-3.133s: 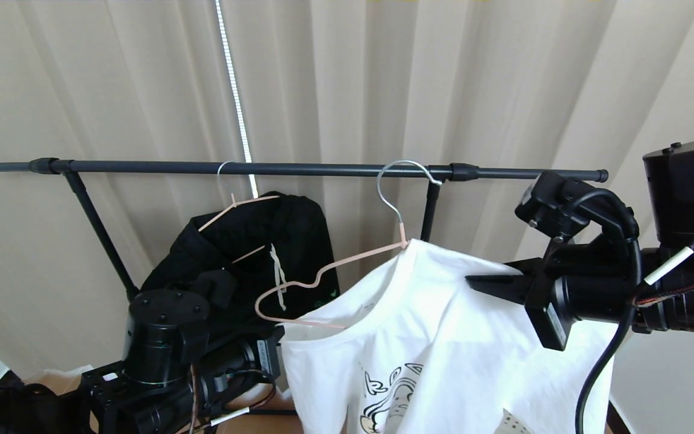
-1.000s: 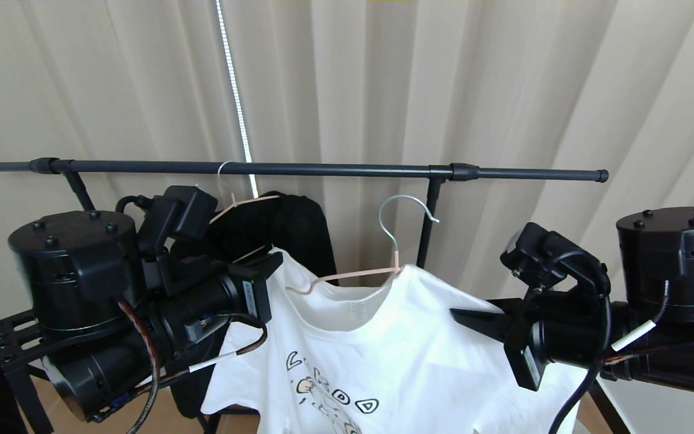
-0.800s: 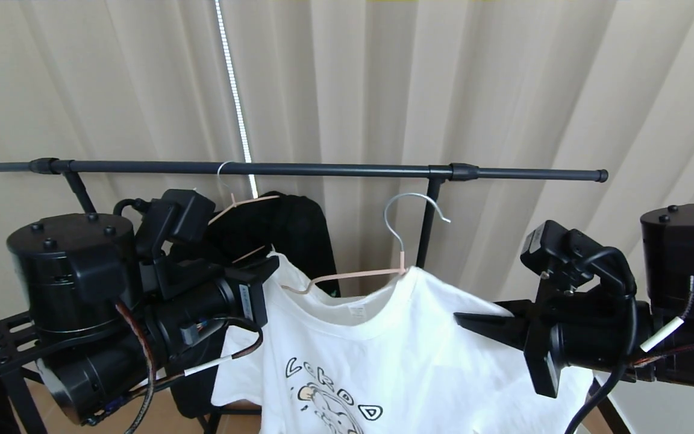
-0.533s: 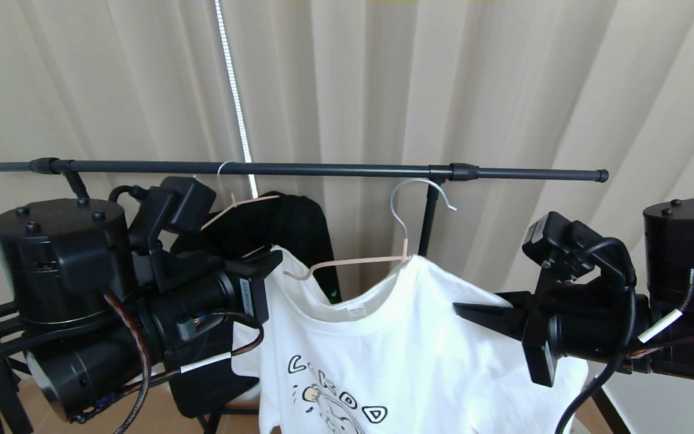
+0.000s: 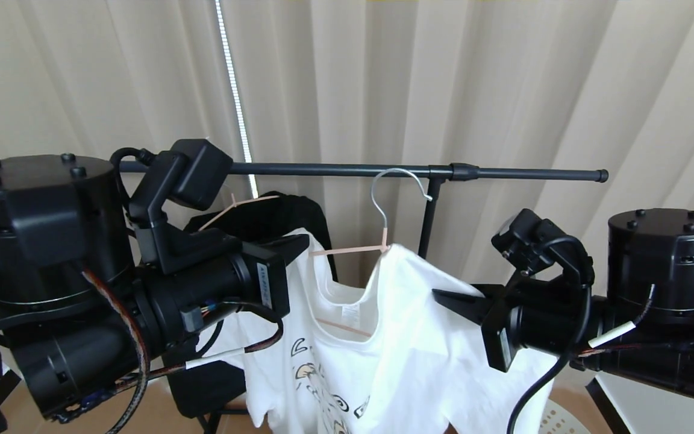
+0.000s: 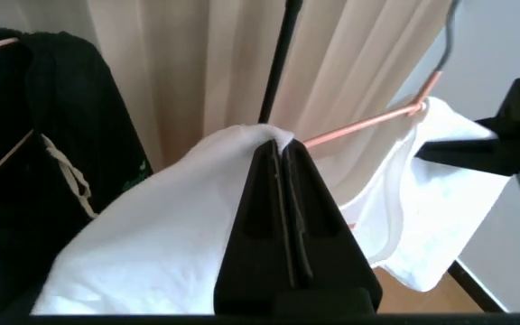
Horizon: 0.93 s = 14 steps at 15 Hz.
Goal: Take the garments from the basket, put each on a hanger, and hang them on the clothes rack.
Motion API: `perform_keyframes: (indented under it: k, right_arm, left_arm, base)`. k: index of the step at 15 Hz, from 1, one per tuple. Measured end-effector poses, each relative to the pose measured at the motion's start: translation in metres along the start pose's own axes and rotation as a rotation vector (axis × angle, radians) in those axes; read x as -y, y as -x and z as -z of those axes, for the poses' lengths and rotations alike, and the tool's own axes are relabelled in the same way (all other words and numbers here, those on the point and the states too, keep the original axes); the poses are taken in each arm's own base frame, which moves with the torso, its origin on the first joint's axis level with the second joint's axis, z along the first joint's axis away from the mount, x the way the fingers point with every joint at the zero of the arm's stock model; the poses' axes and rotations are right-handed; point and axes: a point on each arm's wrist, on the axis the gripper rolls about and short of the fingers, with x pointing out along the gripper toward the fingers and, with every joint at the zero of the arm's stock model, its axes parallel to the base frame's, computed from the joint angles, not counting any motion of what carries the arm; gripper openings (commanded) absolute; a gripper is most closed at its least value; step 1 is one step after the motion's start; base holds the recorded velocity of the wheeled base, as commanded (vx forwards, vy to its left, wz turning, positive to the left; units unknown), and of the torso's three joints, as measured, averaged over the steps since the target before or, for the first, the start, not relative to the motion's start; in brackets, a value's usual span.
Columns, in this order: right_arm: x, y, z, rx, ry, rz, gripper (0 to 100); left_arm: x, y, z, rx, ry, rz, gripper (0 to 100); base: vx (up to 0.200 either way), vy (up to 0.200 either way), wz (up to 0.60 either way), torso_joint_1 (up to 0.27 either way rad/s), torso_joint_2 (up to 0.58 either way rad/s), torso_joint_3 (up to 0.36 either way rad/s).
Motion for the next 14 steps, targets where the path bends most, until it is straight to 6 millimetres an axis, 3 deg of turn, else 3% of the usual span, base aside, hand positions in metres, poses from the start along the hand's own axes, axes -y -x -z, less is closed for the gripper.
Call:
perform_keyframes:
  k: [8, 14]
  right_arm:
    - [-0.011, -0.024, 0.015, 0.129, -0.102, -0.024, 0]
    - [-0.017, -0.032, 0.024, 0.131, -0.134, 0.002, 0]
  left_arm:
    - [0.021, -0.005, -0.018, 0.035, -0.004, 0.071, 0]
    - [0.029, -0.026, -0.024, 0.046, -0.003, 0.040, 0]
  base:
    - [0.000, 0.000, 0.00, 0.000, 0.00, 0.000]
    - [0.000, 0.000, 0.00, 0.000, 0.00, 0.000]
